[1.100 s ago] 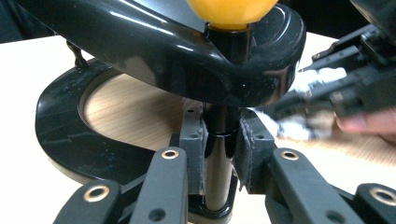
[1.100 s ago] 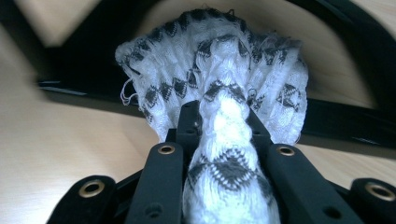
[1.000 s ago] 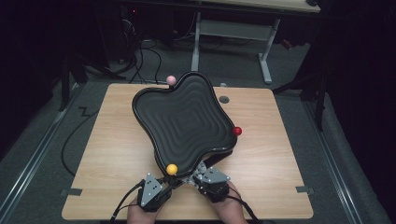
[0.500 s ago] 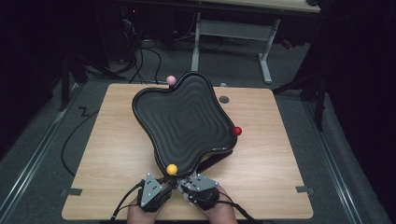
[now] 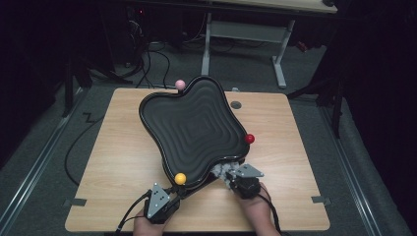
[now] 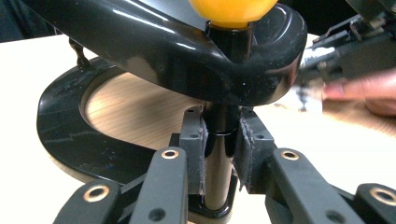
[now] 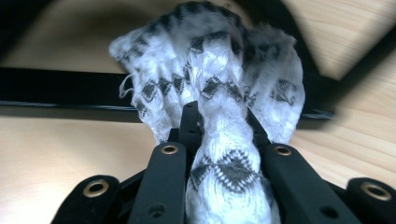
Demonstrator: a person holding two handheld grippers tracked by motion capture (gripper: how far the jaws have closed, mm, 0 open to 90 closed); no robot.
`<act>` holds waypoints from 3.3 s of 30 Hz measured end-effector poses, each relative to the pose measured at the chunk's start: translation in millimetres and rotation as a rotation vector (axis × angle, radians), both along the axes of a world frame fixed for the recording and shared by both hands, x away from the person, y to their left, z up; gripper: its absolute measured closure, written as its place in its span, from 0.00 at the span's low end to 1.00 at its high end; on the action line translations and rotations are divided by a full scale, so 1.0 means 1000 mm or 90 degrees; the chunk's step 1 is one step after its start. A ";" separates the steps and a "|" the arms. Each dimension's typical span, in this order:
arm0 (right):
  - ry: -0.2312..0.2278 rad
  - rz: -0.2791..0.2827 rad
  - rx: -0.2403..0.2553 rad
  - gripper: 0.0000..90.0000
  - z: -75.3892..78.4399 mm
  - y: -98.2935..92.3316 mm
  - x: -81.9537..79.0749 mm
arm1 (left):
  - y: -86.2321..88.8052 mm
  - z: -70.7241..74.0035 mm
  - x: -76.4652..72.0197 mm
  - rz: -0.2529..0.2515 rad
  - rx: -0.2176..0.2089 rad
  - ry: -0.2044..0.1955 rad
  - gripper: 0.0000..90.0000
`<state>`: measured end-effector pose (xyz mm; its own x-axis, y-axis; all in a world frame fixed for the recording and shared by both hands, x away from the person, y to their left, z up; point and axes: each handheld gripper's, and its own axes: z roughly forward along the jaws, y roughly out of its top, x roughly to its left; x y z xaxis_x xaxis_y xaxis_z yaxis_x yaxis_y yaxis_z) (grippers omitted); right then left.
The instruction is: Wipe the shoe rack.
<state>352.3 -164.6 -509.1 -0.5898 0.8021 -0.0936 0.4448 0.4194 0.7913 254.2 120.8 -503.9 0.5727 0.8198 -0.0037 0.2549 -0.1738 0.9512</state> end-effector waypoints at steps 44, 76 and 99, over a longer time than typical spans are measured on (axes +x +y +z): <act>-0.101 -0.071 0.059 0.89 0.027 -0.024 -0.022 | 0.029 0.004 0.000 -0.013 0.011 0.016 0.83; -0.047 -0.089 0.038 0.90 0.011 -0.029 -0.006 | 0.029 0.003 0.001 -0.017 0.012 0.012 0.83; -0.089 -0.213 0.018 0.90 0.023 -0.086 -0.010 | 0.047 0.003 0.012 0.025 0.013 0.016 0.83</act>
<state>341.8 -250.1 -485.9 -0.2775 0.9519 -0.1297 0.4400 0.2459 0.8637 266.5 167.6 -500.7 0.5402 0.8415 -0.0001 0.2850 -0.1828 0.9409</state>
